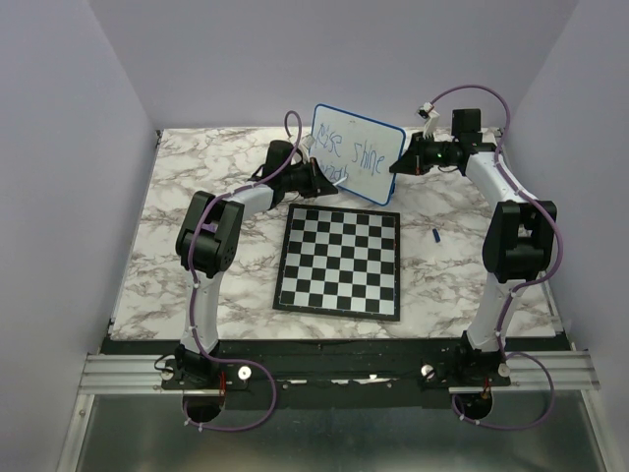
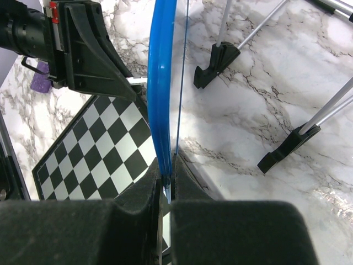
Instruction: Write a sentence on the whiteboard
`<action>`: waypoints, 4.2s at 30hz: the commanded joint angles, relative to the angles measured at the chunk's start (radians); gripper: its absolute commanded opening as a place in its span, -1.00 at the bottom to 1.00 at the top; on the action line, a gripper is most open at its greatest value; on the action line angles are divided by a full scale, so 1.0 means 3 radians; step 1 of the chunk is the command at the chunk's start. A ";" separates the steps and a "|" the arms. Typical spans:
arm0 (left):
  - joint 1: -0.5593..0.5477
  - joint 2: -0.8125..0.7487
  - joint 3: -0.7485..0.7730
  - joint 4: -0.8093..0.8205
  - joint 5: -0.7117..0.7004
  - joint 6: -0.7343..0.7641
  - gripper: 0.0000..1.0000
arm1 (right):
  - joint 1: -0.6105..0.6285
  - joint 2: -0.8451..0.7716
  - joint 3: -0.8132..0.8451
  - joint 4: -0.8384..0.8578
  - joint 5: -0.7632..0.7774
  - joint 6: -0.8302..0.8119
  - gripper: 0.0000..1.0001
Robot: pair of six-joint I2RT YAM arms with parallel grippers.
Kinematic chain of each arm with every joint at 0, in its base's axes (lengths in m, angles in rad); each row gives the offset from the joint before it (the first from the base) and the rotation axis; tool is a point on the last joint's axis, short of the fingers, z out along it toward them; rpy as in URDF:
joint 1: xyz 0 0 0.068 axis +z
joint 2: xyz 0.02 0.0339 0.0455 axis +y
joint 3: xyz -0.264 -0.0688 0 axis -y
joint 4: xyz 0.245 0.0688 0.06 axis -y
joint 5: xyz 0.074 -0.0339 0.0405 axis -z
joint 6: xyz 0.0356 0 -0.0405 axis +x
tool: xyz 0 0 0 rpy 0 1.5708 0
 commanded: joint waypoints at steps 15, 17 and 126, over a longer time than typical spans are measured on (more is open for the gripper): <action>-0.0021 0.0089 0.0002 -0.0200 0.0099 0.0099 -1.00 | 0.0015 0.0031 -0.0011 -0.0028 -0.0136 -0.0015 -0.99; -0.0026 0.0063 0.0023 -0.0220 0.0104 0.0104 -1.00 | 0.0015 0.0036 -0.0011 -0.0028 -0.0131 -0.0021 -1.00; -0.0098 -0.0187 -0.0437 0.0654 -0.0238 -0.0162 -1.00 | 0.0015 0.0051 -0.0016 -0.0028 -0.0136 -0.0026 -0.99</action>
